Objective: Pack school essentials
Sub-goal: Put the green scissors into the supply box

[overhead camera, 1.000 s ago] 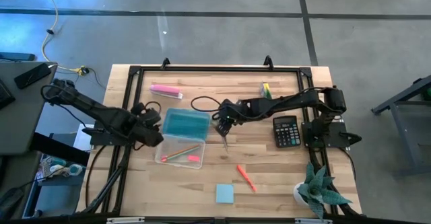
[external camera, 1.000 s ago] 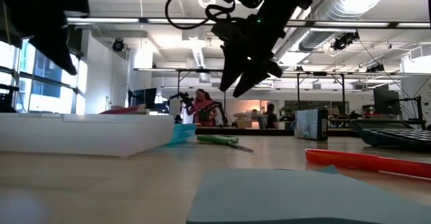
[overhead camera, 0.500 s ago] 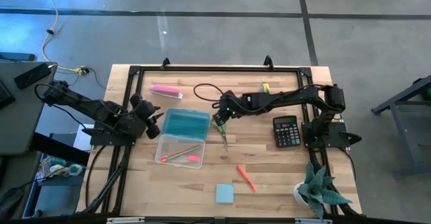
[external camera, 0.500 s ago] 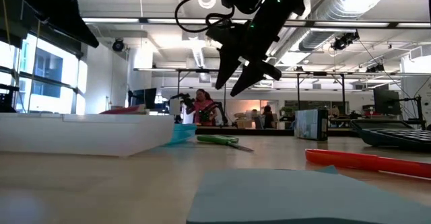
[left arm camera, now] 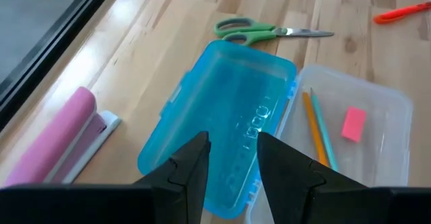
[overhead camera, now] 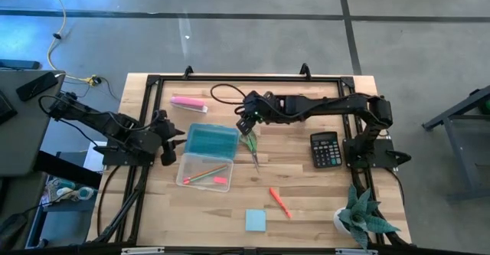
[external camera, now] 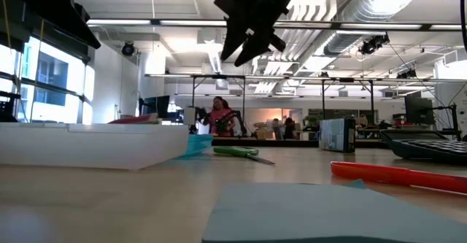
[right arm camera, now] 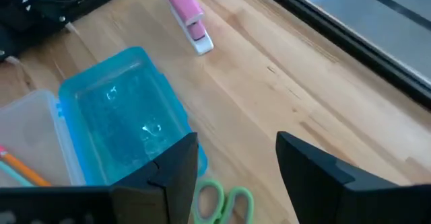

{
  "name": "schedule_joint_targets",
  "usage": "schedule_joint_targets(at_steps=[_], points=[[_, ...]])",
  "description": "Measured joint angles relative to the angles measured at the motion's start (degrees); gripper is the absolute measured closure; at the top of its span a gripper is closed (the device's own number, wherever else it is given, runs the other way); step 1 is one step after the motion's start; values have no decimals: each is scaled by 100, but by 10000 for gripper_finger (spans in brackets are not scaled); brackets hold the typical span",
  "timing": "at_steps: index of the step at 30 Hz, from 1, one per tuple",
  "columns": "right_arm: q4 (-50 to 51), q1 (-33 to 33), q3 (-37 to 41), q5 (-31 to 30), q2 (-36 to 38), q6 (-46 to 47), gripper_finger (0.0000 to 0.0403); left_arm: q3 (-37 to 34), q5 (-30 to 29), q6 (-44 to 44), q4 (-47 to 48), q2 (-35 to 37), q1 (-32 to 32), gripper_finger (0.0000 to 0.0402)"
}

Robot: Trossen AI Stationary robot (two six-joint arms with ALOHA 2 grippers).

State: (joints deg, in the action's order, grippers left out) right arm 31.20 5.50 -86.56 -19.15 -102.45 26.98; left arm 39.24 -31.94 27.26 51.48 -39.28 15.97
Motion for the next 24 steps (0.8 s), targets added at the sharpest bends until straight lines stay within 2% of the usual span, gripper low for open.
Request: schedule_joint_targets(at_steps=[3,10,18,24], points=[[199,0,-21,12,0,161,213,0,-5,-2,7,2,0,284],[288,-8,531,225,-174,1173,213,0,-20,-37,12,-3,0,284],[28,-164,572,522,-738,1498,213,0,-22,-70,11,0,0,284],[-27,-394,572,372,-991,1868,213,0,-22,-72,10,-3,0,284]])
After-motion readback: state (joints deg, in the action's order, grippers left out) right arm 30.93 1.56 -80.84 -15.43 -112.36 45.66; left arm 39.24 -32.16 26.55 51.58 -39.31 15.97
